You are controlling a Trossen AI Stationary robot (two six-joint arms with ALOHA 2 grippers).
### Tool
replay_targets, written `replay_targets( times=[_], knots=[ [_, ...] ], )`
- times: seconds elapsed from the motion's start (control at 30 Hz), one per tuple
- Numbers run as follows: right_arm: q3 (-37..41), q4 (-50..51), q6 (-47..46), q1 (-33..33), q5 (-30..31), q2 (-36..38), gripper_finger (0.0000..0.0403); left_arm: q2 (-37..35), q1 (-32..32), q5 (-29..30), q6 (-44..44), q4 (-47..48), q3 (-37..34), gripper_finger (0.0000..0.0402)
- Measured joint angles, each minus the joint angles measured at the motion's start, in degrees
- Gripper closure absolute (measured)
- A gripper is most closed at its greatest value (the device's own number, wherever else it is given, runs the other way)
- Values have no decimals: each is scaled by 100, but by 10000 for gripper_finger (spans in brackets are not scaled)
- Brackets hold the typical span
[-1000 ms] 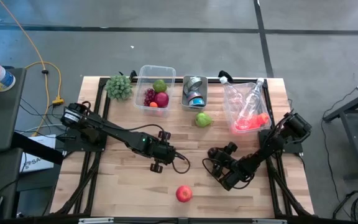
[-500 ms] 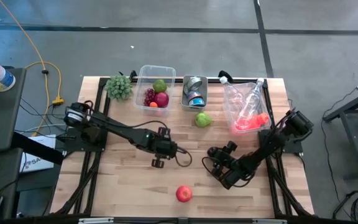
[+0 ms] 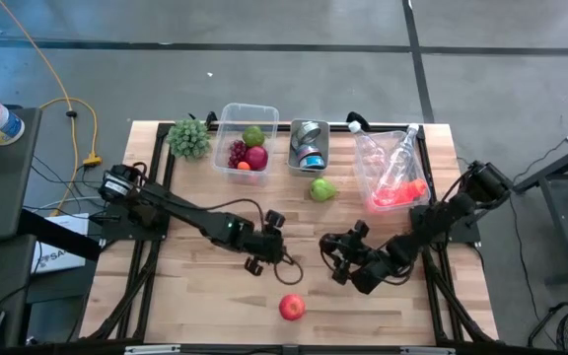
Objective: Pick & Place Food Item
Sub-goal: Put the black plum into the left transparent bin
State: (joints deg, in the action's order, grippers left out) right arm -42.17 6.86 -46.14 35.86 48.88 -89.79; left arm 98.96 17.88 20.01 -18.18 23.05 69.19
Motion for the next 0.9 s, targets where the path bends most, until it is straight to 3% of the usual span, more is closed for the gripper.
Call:
replay_targets(
  times=[0.27,0.4,0.53,0.7,0.9],
  knots=[
    [0,-674,591,-2,-260,19,193,49,352,1542,-723,-753,-2,189],
    [0,-875,719,-25,-507,19,192,140,504,1646,-1137,-1242,-7,142],
    [1,-1211,947,-216,-1334,17,194,223,595,1802,-1842,-1837,-4,108],
    [0,-1639,1192,-582,-2425,17,194,306,727,1561,-2801,-2266,-4,97],
    [0,-2219,1534,-1006,-3520,15,193,330,772,1450,-3098,-2498,-4,96]
  ],
)
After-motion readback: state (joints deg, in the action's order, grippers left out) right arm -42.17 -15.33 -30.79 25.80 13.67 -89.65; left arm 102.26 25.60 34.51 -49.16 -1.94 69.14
